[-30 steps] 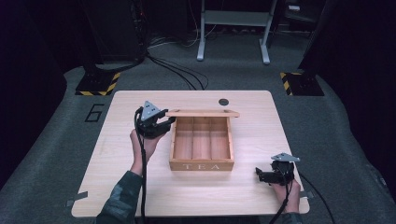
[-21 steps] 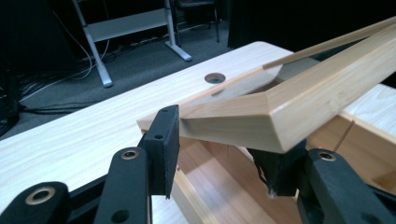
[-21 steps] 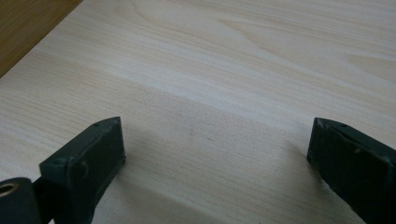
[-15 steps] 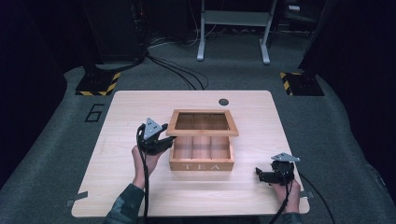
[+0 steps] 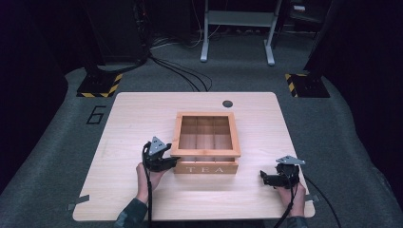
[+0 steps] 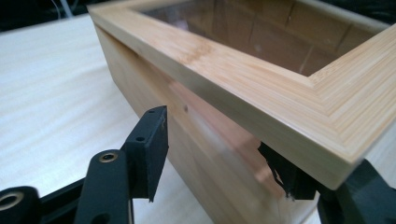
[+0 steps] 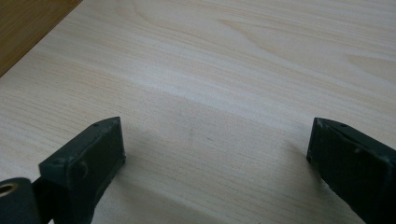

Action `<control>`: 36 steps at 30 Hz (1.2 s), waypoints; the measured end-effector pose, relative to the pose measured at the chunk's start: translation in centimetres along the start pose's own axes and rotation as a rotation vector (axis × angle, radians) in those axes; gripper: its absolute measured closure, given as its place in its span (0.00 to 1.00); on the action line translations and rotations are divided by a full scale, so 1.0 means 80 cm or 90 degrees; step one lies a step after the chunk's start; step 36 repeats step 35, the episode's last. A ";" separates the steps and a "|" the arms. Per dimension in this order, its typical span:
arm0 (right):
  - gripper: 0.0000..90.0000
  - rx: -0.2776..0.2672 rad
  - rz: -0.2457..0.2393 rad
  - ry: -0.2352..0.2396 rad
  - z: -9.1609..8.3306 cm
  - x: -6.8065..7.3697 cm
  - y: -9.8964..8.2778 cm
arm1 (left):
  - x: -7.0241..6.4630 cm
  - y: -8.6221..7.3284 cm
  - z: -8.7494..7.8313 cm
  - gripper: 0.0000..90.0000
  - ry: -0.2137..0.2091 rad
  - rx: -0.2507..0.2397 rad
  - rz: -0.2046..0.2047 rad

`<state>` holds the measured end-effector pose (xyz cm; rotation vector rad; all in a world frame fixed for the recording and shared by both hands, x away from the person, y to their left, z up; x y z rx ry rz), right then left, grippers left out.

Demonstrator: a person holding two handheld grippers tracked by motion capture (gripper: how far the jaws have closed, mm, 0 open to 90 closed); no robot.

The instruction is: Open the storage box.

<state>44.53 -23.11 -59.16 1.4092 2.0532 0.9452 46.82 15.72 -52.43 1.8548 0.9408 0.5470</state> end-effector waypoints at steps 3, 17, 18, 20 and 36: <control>0.04 0.000 0.000 0.000 0.000 0.000 0.000 | 0.000 -0.006 0.000 0.43 -0.008 0.002 -0.010; 0.04 0.000 0.000 0.000 0.000 0.000 0.000 | -0.005 -0.019 -0.027 0.17 -0.026 0.049 -0.019; 0.04 0.000 0.000 0.000 0.000 0.000 0.000 | -0.008 -0.027 -0.028 0.17 -0.026 0.062 -0.009; 0.04 -0.001 0.000 0.000 0.000 0.000 0.000 | -0.011 -0.043 -0.032 0.16 -0.036 0.072 -0.015; 0.04 0.000 -0.001 -0.001 0.000 0.000 0.000 | 0.004 -0.122 -0.054 0.02 0.020 0.158 -0.004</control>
Point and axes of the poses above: each handheld gripper's, and its own axes: z roughly forward along the jaws, y roughly out of its top, x roughly to its left, the point moved 9 cm from there along z, roughly forward along the jaws, and after that the axes turned 3 degrees about -x, right-handed, at the moved point
